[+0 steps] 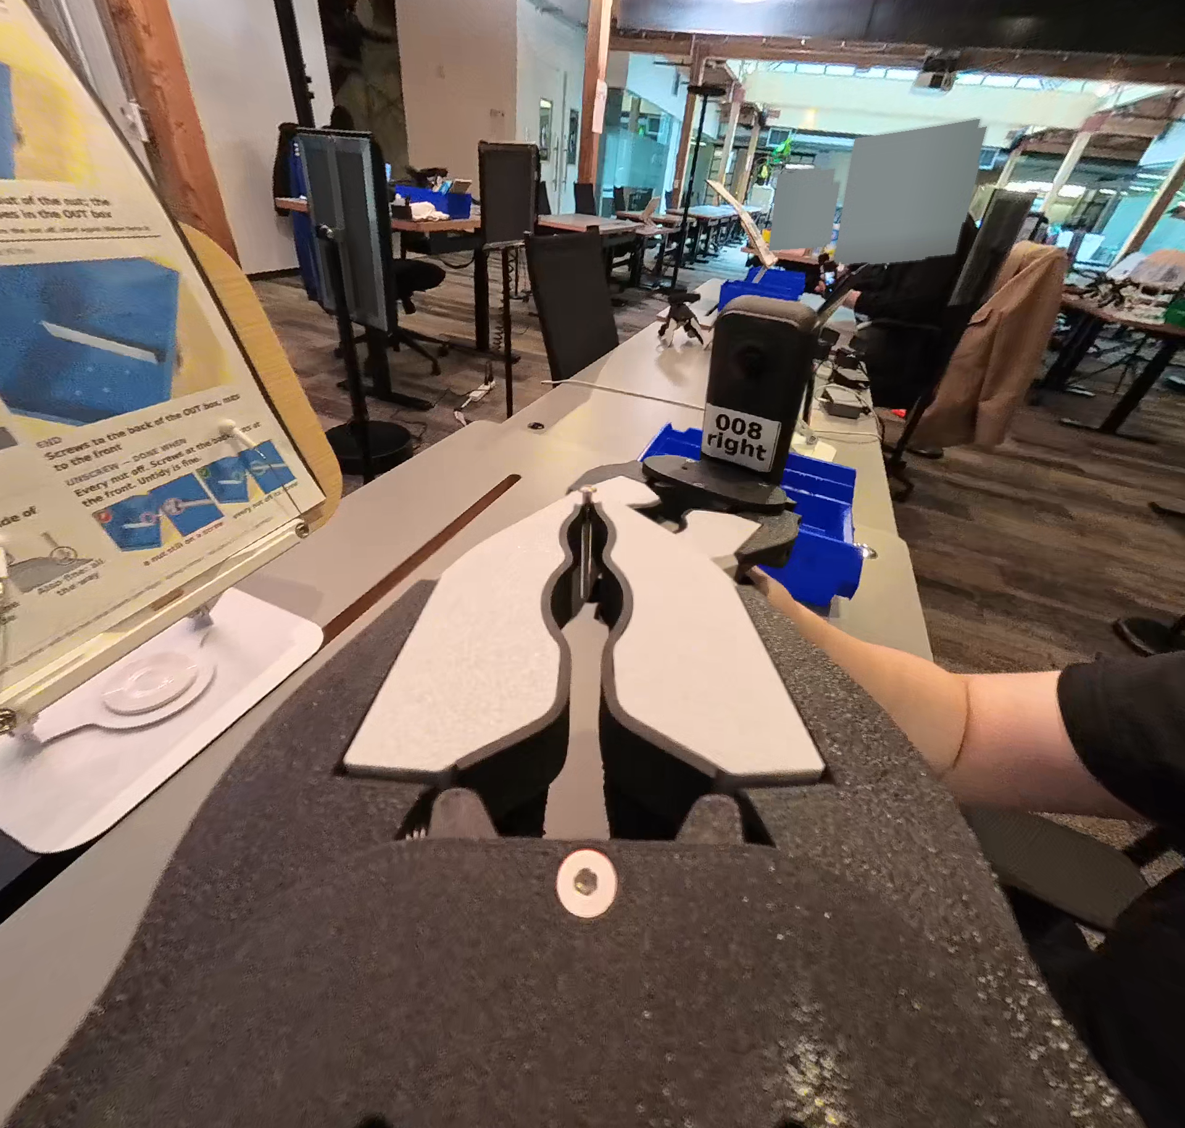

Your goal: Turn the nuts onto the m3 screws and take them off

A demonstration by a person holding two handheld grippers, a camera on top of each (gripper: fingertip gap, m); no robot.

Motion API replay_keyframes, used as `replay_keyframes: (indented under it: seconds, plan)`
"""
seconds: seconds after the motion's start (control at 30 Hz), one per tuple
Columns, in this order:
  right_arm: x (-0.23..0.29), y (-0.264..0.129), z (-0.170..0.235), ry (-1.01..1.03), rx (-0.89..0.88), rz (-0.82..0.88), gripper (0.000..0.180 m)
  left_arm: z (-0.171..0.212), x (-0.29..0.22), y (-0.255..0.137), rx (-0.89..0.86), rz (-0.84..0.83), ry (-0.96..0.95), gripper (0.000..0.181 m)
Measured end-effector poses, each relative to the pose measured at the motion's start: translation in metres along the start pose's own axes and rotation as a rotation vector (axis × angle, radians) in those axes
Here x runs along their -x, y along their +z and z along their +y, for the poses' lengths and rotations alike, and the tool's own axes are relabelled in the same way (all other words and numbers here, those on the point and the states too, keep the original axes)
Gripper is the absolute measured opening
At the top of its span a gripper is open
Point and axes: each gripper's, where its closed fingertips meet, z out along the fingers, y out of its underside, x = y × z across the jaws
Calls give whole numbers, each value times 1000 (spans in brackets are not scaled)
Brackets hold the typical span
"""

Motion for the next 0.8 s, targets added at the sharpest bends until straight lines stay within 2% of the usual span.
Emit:
replay_keyframes:
  seconds: [0.1,0.4,0.47,0.5,0.67,0.77,0.8]
  plan:
    - [6,-2,-5,28,-24,-50,14,-6,-1,-2,-36,2,-3,2]
    - [6,-2,-11,78,-93,-73,16,-8,-10,1,-61,44,-17,2]
    - [6,-3,-11,71,-89,-77,12,-9,-12,2,-74,49,-15,2]
    - [8,-6,-14,52,-106,-87,2,-10,-13,2,-85,51,-12,2]
    - [9,-9,-15,12,-76,-86,2,-11,-16,3,-84,55,9,2]
    - [9,-13,-17,7,-54,-100,2,-5,-13,0,-36,29,61,9]
    - [9,-15,-16,0,-28,-98,2,-2,-11,-1,-3,13,87,18]
